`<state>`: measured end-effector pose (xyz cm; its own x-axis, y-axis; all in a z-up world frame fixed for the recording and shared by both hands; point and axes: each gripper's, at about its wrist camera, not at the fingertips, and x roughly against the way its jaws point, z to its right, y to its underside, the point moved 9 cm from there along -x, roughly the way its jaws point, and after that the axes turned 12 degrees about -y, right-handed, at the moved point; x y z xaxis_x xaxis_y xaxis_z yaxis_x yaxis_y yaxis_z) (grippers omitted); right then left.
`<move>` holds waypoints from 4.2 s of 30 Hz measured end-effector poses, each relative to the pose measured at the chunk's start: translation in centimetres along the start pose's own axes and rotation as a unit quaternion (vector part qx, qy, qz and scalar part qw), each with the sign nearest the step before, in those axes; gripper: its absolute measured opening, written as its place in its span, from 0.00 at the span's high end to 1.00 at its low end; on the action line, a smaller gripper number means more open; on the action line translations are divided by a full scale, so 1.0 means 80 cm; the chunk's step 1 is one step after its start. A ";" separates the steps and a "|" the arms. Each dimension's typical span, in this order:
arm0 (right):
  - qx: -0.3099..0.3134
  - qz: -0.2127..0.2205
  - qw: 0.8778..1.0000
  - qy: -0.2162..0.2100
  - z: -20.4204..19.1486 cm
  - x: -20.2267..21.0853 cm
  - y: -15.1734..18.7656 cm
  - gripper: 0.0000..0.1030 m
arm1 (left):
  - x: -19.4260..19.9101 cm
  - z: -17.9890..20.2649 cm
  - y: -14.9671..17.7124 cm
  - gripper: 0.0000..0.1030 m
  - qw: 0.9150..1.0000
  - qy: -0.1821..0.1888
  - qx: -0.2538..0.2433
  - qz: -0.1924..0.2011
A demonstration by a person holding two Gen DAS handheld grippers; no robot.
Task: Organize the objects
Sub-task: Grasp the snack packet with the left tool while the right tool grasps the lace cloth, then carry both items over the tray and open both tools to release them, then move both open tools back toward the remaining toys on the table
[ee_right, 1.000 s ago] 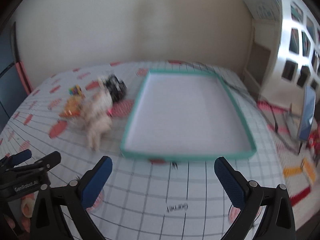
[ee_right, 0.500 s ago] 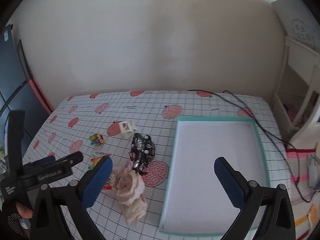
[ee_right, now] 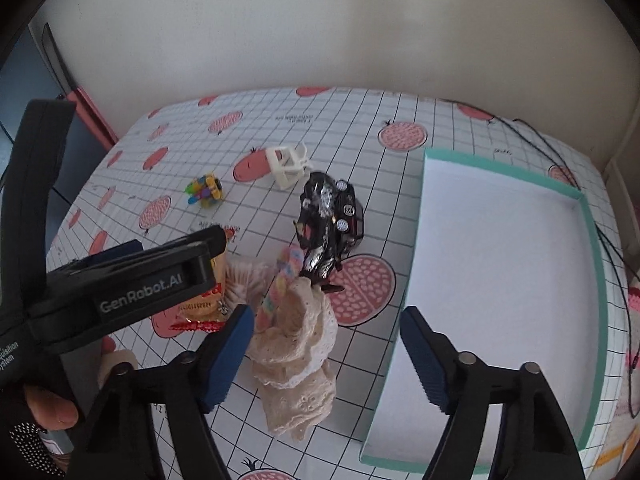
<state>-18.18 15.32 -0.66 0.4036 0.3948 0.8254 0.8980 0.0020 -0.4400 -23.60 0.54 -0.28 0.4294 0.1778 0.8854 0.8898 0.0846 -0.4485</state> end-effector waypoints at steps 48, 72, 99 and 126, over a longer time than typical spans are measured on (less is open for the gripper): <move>-0.076 0.132 0.987 -0.055 0.071 0.139 -0.059 0.91 | 0.117 0.071 -0.033 0.60 0.993 0.073 -0.005 0.092; -0.188 0.136 0.972 0.043 0.297 0.103 -0.030 0.91 | 0.038 0.286 0.014 0.60 0.978 0.124 -0.147 0.085; -0.180 0.104 0.976 0.065 0.330 0.056 -0.036 0.78 | -0.019 0.309 0.014 0.49 0.982 0.102 -0.153 0.047; -0.120 0.109 0.983 0.084 0.299 0.097 -0.053 0.39 | 0.036 0.266 -0.037 0.13 0.986 0.096 -0.096 0.098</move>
<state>-23.05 40.34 -0.88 0.5970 0.2044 0.7758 0.7937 -0.2915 -0.5339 -28.27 21.67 0.96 0.6016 -0.0183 0.7986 0.7914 -0.1225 -0.5989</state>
